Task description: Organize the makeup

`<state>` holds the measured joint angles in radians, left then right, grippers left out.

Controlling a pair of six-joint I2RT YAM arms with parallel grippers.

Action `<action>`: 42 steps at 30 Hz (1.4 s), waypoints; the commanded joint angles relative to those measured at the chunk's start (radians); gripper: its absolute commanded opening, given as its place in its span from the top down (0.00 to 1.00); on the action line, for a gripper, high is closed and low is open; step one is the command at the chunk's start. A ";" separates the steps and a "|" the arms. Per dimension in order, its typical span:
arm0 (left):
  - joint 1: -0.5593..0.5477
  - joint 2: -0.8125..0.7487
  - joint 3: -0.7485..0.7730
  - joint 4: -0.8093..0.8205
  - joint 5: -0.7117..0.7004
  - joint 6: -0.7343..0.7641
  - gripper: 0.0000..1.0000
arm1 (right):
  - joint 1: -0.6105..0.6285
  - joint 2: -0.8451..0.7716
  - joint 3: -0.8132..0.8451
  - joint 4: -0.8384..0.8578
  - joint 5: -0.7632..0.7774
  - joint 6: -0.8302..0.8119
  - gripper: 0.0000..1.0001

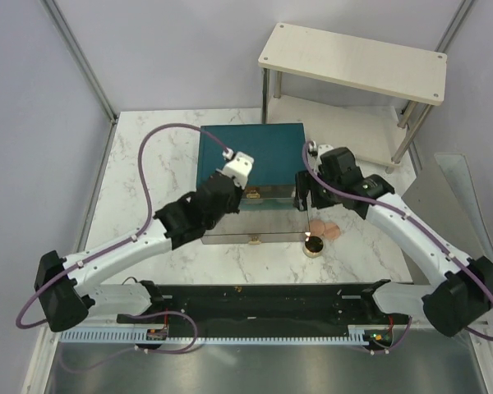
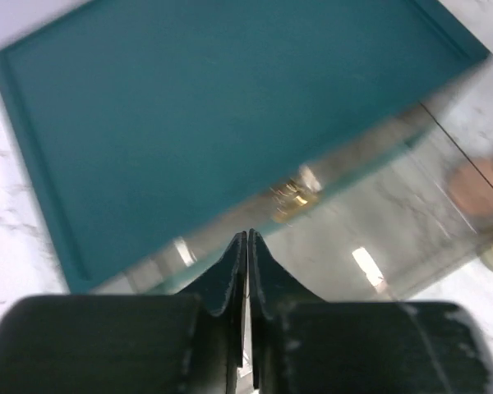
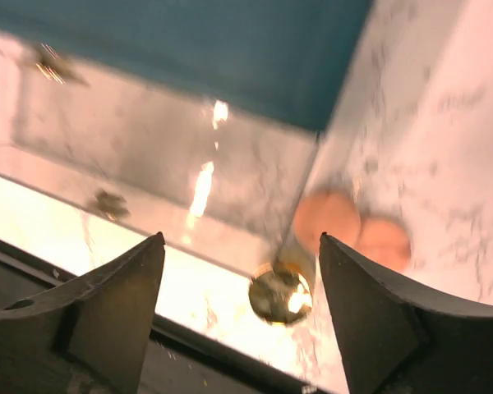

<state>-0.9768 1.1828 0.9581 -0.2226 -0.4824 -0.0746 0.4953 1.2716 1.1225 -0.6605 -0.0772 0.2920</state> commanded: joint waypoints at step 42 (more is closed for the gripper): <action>0.538 0.525 0.516 -0.204 0.725 -0.085 0.98 | 0.005 0.000 -0.487 0.234 0.059 0.268 0.19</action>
<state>-0.4442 1.6939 1.4353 -0.4252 0.1944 -0.1257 0.5003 1.2503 0.6403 -0.5377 -0.0715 0.5144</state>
